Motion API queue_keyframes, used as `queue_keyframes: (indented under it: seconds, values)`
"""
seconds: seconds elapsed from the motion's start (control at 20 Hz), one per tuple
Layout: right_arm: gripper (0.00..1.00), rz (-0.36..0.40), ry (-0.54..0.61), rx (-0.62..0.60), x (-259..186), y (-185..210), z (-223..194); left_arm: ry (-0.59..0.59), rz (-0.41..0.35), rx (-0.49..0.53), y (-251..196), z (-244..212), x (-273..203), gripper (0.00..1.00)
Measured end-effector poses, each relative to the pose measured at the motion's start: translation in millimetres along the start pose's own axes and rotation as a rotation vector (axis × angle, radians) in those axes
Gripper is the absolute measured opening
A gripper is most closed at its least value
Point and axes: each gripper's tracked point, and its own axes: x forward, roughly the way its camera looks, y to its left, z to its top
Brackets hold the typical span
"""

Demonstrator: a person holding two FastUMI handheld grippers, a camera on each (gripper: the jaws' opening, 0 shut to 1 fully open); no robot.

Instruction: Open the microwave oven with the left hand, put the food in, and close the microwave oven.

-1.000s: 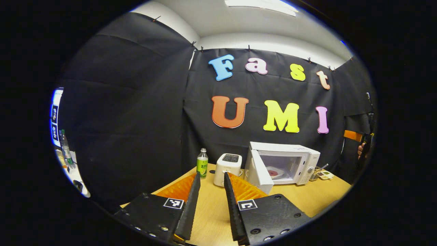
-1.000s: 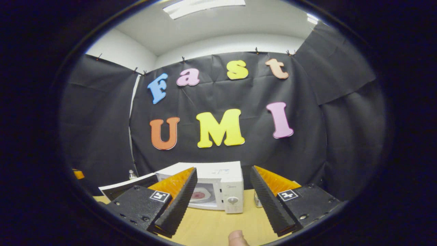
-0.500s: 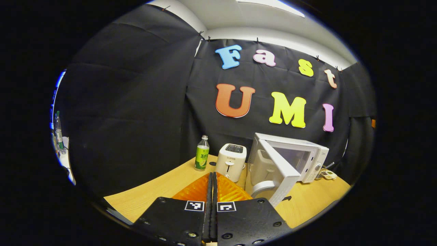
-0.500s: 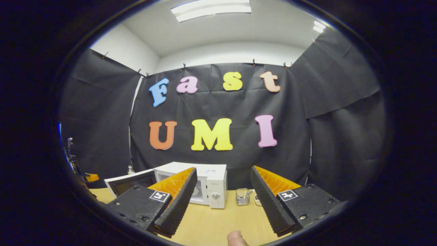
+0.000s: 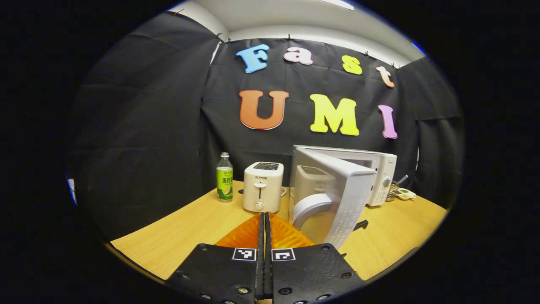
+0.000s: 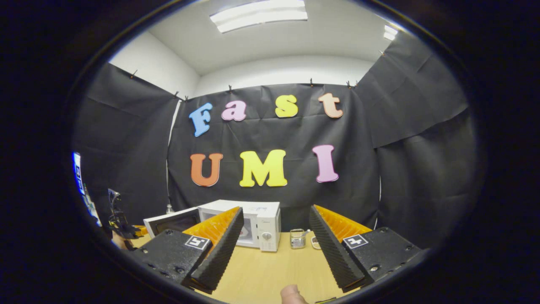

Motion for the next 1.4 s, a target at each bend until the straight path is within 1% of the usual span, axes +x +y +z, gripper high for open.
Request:
queue_keyframes:
  seconds: [0.05, 0.15, 0.3, 0.45, 0.6, 0.65, 0.75, 0.95, 1.05, 1.15, 1.25, 1.4]
  values:
    - [0.99, 0.012, -0.001, 0.007, -7, 3, -1, -0.006, -0.040, -0.004, -10, 1, -3, 0.00]
    - [0.99, 0.026, 0.014, 0.004, -19, 4, -4, -0.013, -0.068, 0.008, -20, -2, -1, 0.00]
    - [1.00, -0.001, 0.015, -0.014, -38, -6, 0, -0.021, -0.112, -0.017, -38, -1, -1, 0.00]
    - [0.99, -0.024, 0.005, -0.027, -55, -14, 3, -0.021, -0.144, -0.019, -57, -3, 6, 0.00]
    - [0.99, -0.035, -0.009, -0.012, -65, -22, 8, -0.012, -0.176, -0.011, -80, -6, 17, 0.00]
    - [0.99, -0.038, -0.014, -0.005, -66, -26, 9, -0.011, -0.185, -0.003, -86, -5, 17, 0.00]
    - [0.99, -0.051, -0.019, 0.012, -69, -33, 11, -0.014, -0.180, 0.024, -92, -5, 20, 0.00]
    - [0.99, -0.046, -0.005, 0.050, -73, -39, 8, -0.022, -0.225, 0.020, -115, -3, 24, 0.00]
    - [0.99, -0.056, 0.001, 0.054, -74, -45, 5, -0.016, -0.240, 0.021, -125, -5, 32, 0.00]
    - [0.99, -0.063, -0.002, 0.056, -75, -48, 6, -0.012, -0.282, 0.019, -140, -5, 38, 0.00]
    - [0.99, -0.065, -0.008, 0.061, -79, -49, 8, -0.016, -0.342, 0.006, -157, -4, 47, 0.00]
    - [0.99, -0.070, -0.011, 0.052, -80, -53, 7, -0.012, -0.395, 0.008, -178, -3, 65, 0.00]
